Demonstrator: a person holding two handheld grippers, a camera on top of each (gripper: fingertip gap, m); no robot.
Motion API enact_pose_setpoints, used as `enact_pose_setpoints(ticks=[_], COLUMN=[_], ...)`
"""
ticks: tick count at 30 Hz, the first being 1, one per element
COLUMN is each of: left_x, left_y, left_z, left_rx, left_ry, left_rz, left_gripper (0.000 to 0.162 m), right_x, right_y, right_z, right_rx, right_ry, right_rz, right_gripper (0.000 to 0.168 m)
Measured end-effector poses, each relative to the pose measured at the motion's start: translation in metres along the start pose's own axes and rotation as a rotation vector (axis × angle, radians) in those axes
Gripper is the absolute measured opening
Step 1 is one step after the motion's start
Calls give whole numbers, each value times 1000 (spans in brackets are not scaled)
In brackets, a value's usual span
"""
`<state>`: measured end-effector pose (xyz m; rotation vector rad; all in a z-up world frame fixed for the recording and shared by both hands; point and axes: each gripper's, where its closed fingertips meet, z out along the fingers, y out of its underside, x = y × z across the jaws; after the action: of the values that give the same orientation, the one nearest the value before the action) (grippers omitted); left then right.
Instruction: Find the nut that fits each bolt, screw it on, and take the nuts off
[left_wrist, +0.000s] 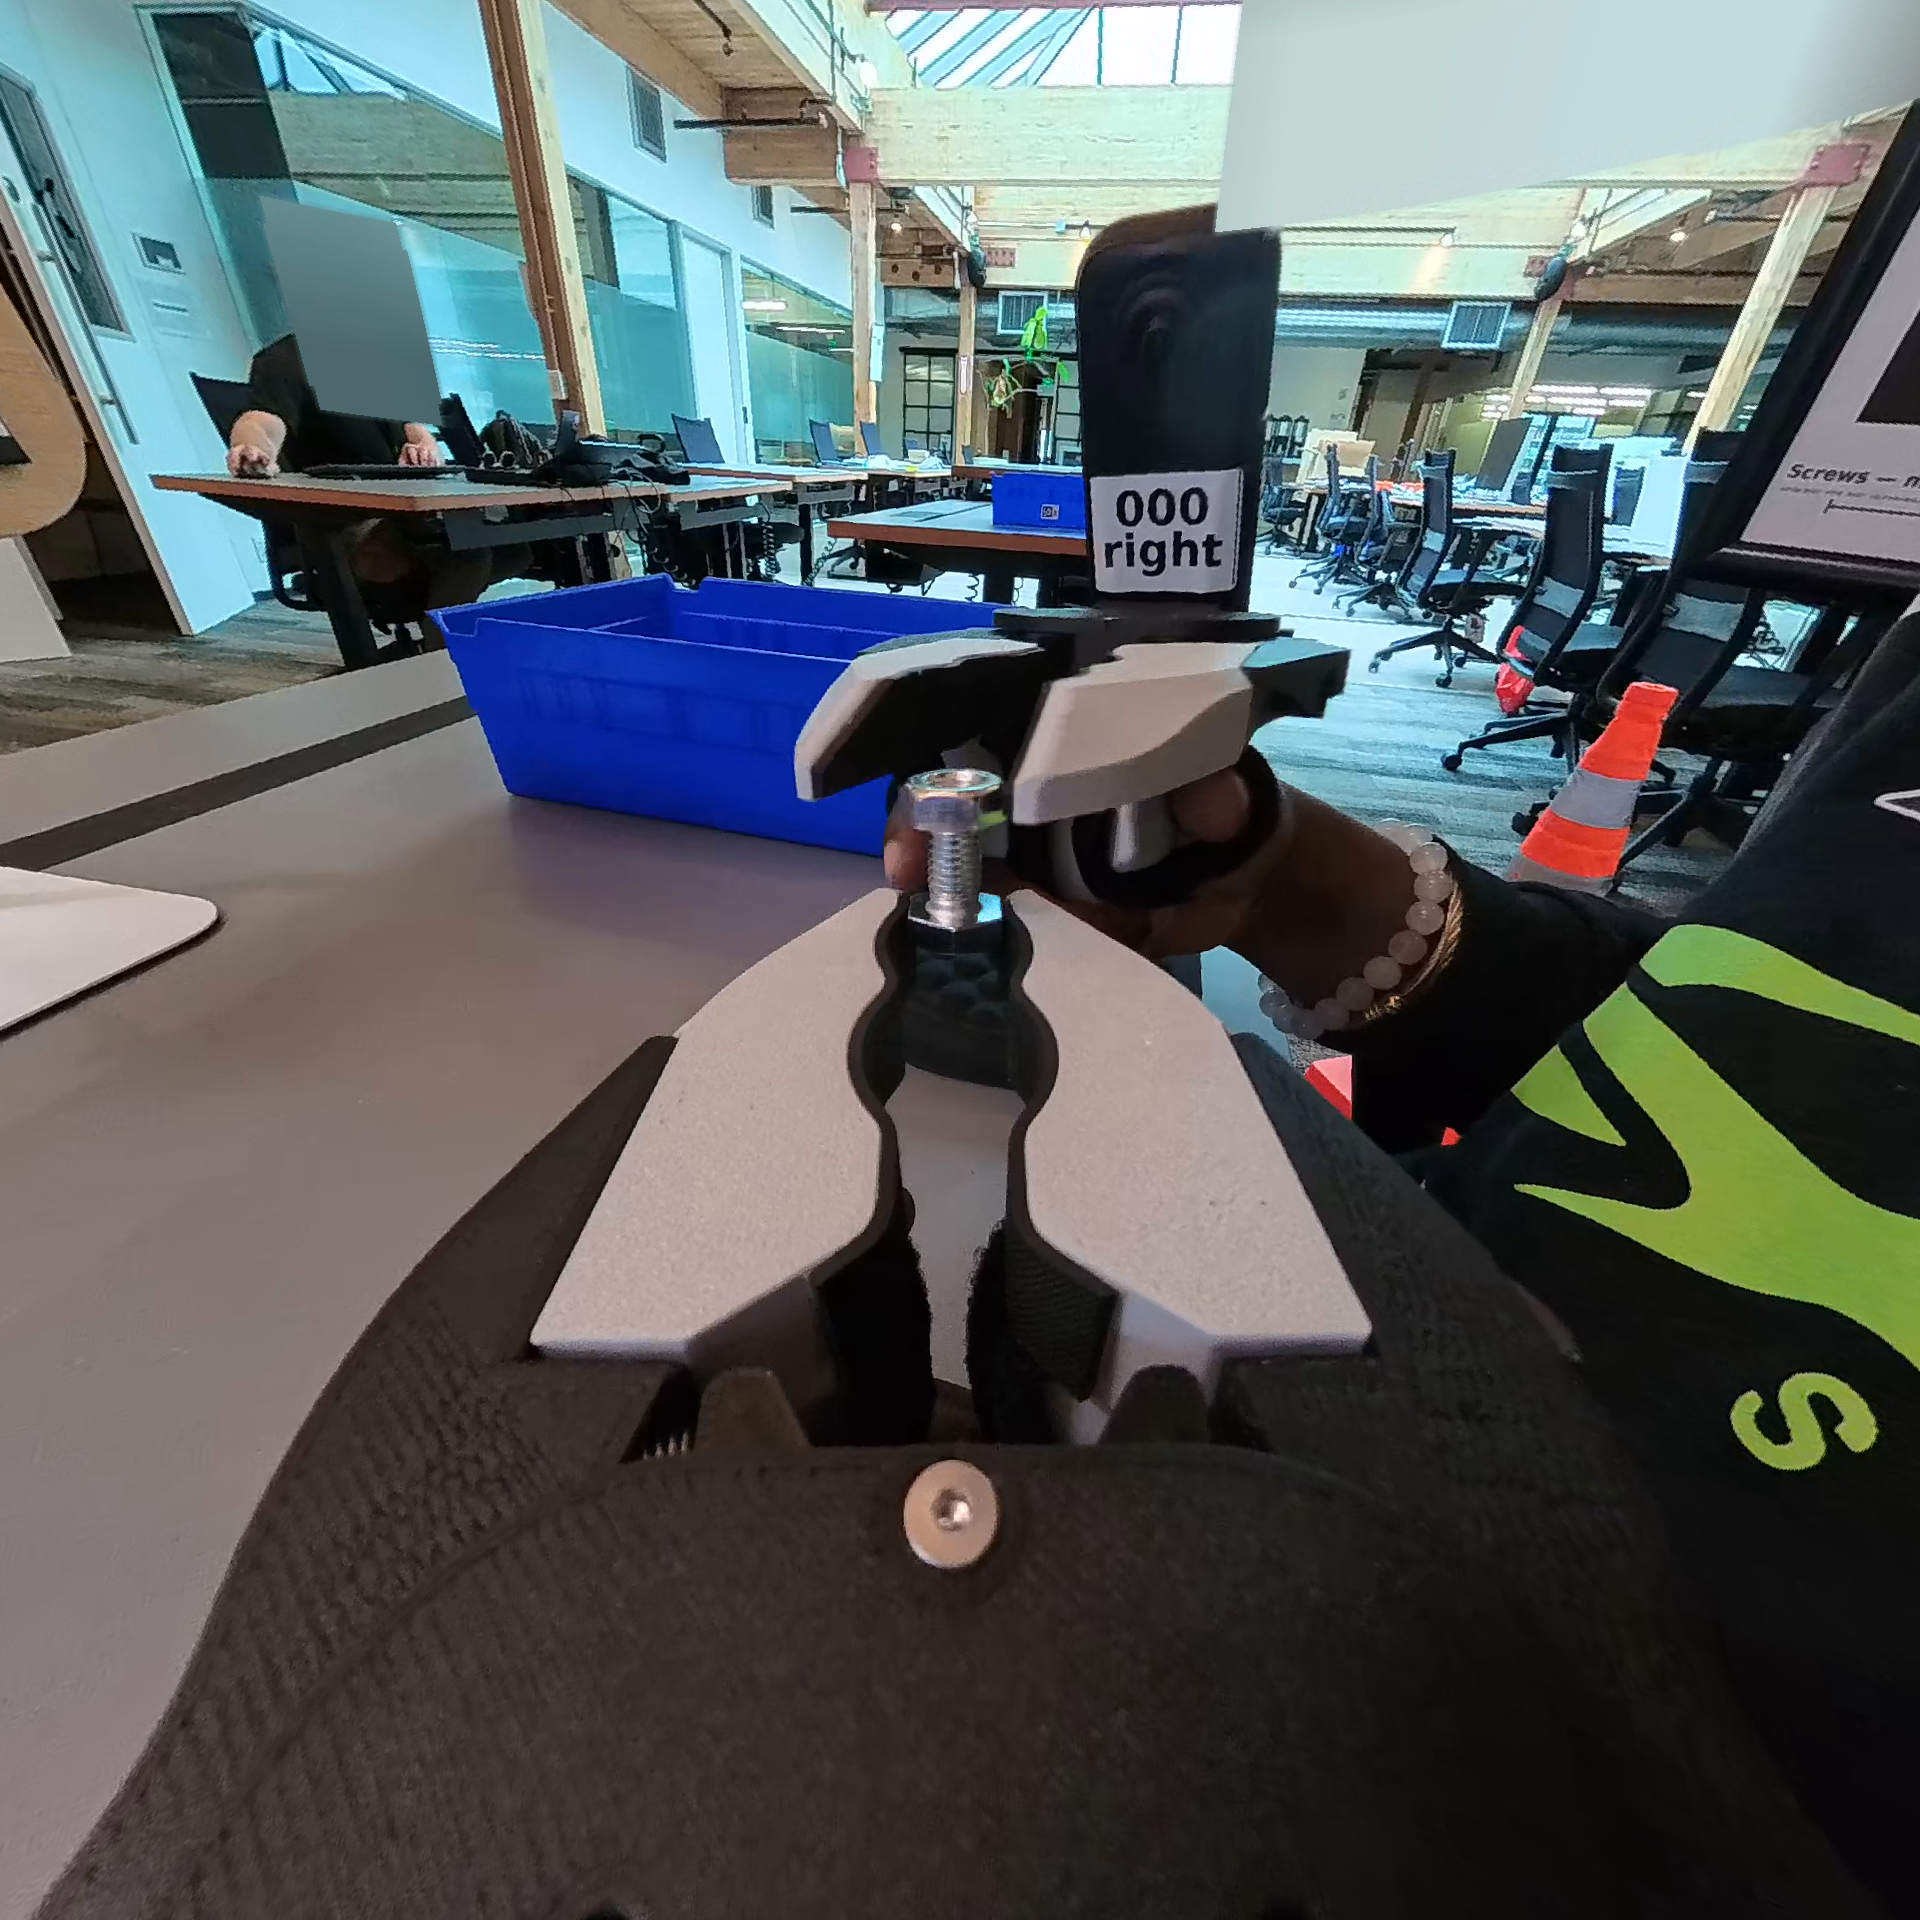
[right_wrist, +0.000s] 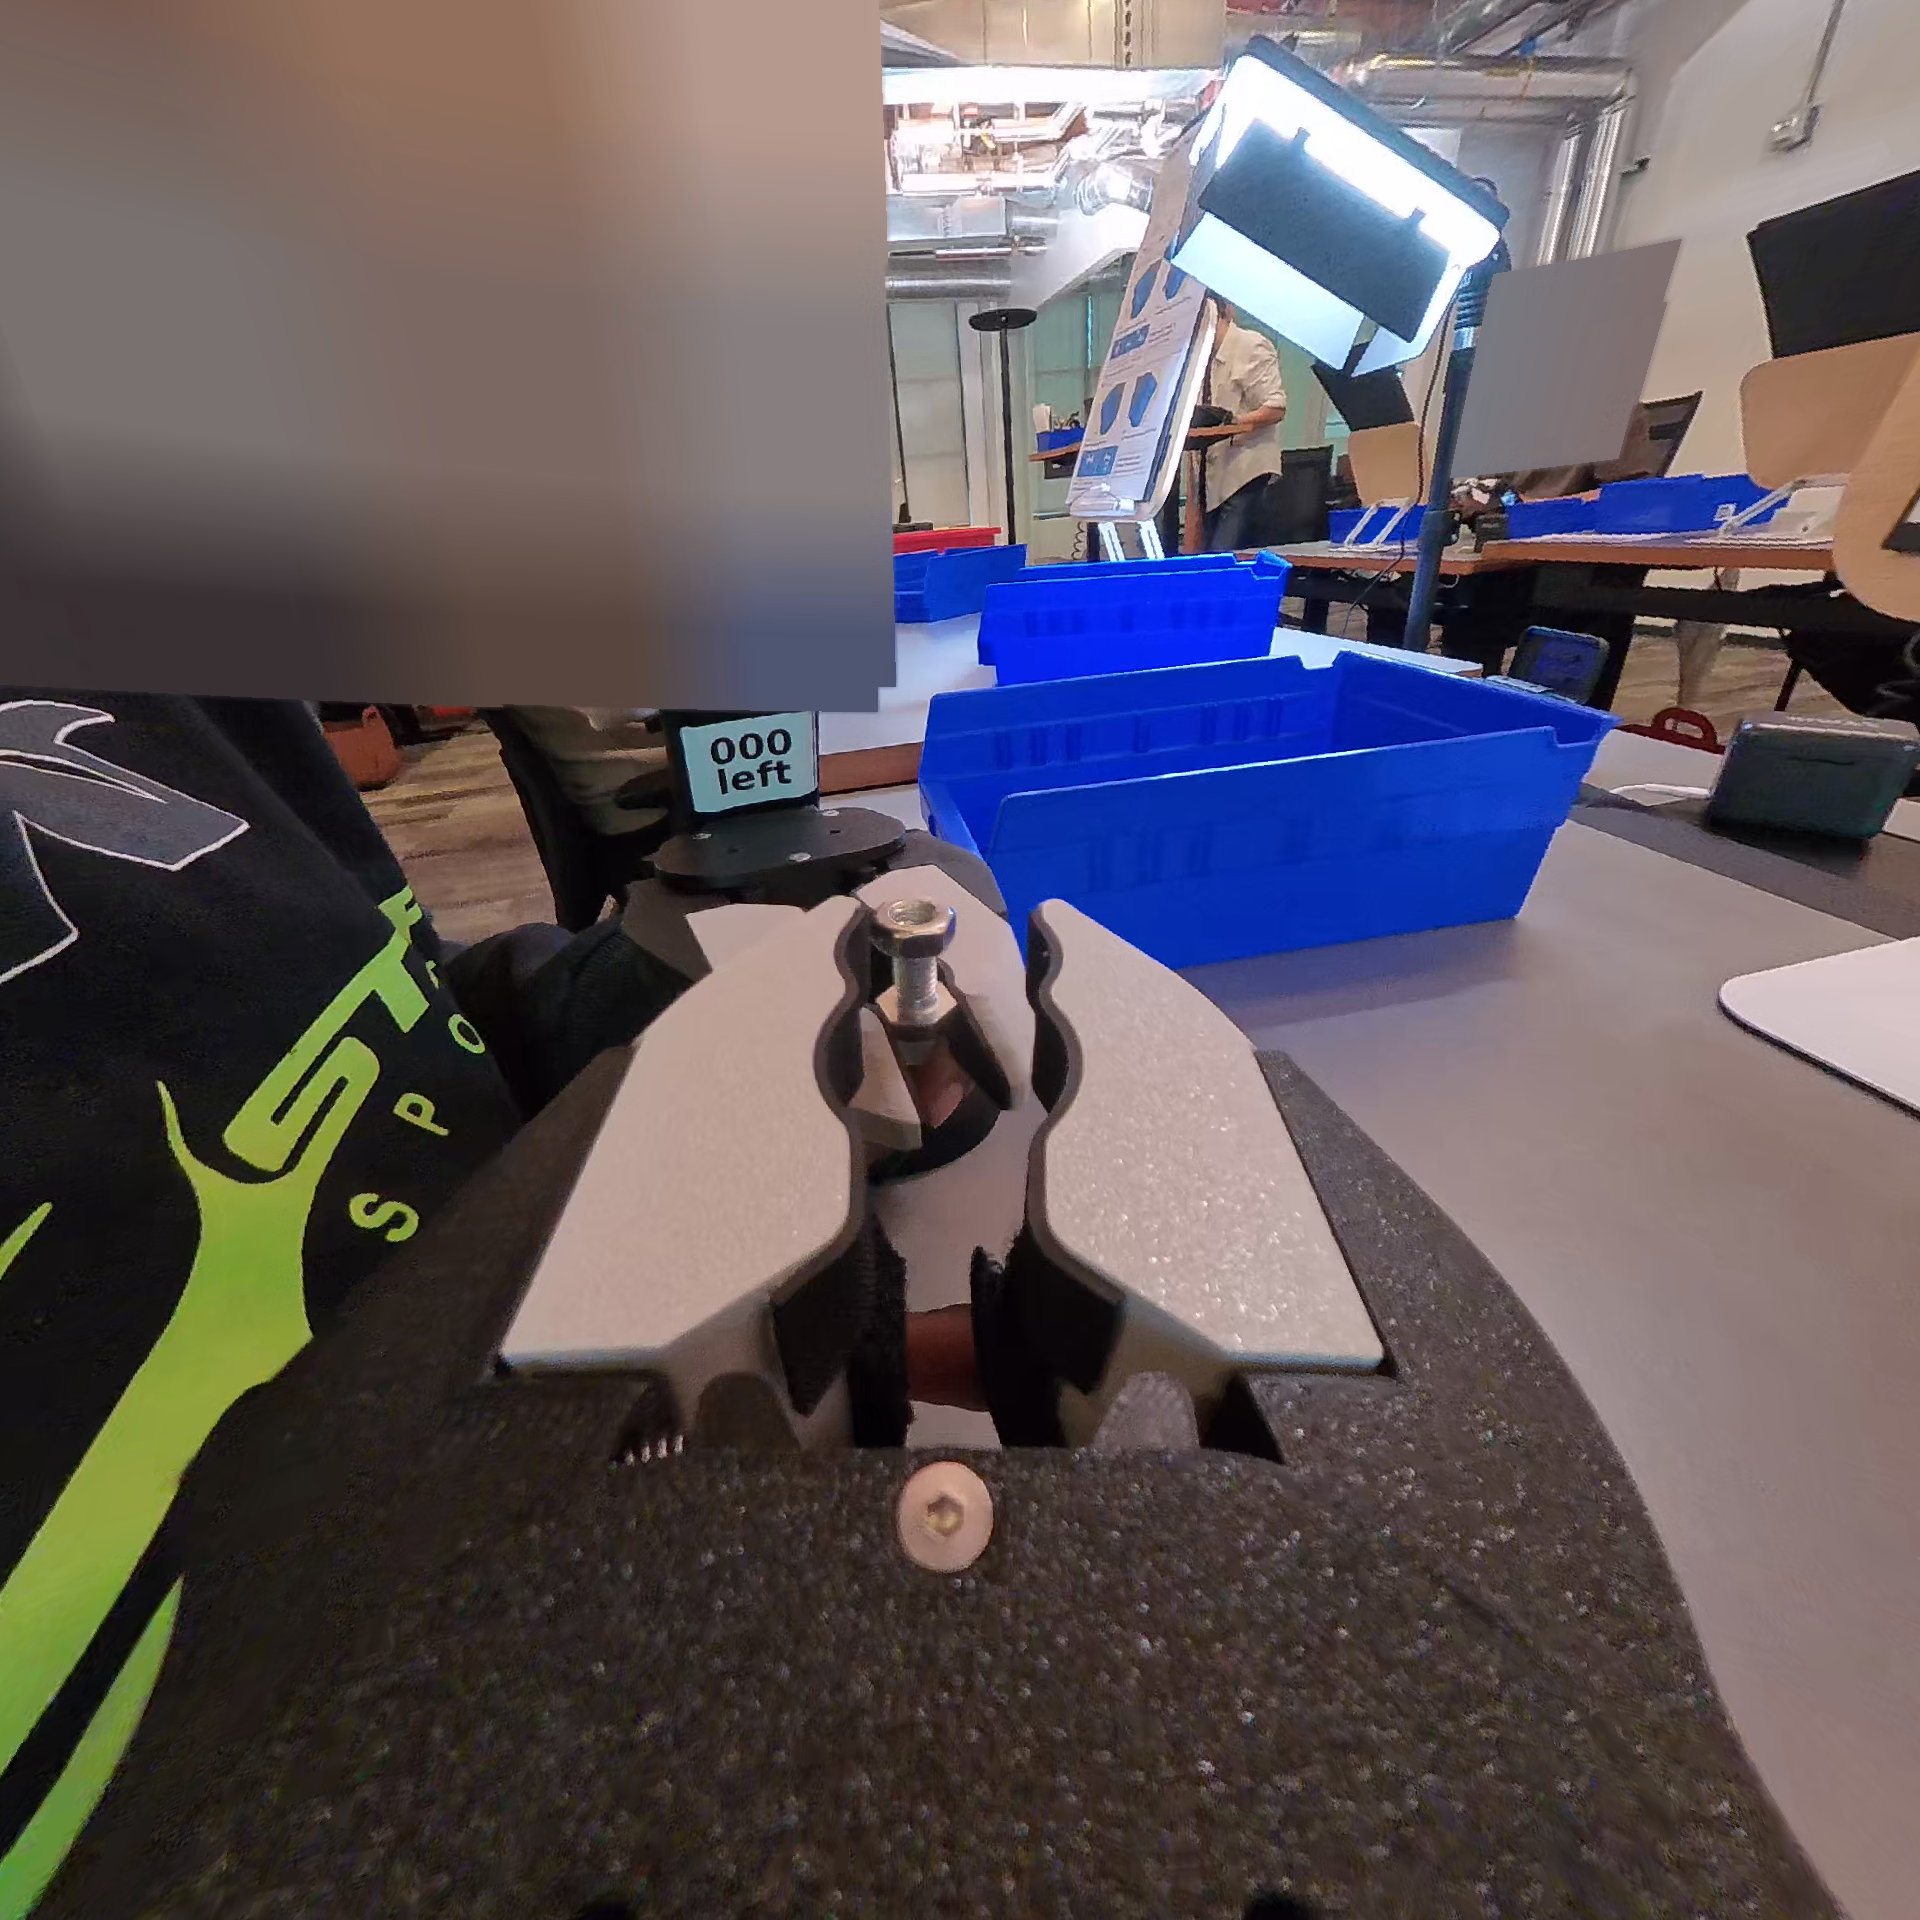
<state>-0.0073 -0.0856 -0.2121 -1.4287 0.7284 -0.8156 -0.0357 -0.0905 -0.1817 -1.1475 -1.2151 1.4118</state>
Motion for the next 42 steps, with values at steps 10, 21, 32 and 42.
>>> enact_pose_setpoints(ticks=[10,21,32,42], left_x=[0,0,0,2], left_y=[0,1,2,5], left_z=[0,0,1,2], left_rx=[-2,-4,-11,-32], left_ry=[0,-3,1,11], left_rz=[1,1,2,13], left_gripper=[15,15,15,15], right_x=[0,0,-1,-8], right_y=[0,-1,-3,5], right_z=[-2,-3,-6,-2], right_rx=[0,4,-12,-85], right_ry=[0,-3,-10,-55], right_rz=[-5,-2,4,2], right_gripper=[29,29,29,14])
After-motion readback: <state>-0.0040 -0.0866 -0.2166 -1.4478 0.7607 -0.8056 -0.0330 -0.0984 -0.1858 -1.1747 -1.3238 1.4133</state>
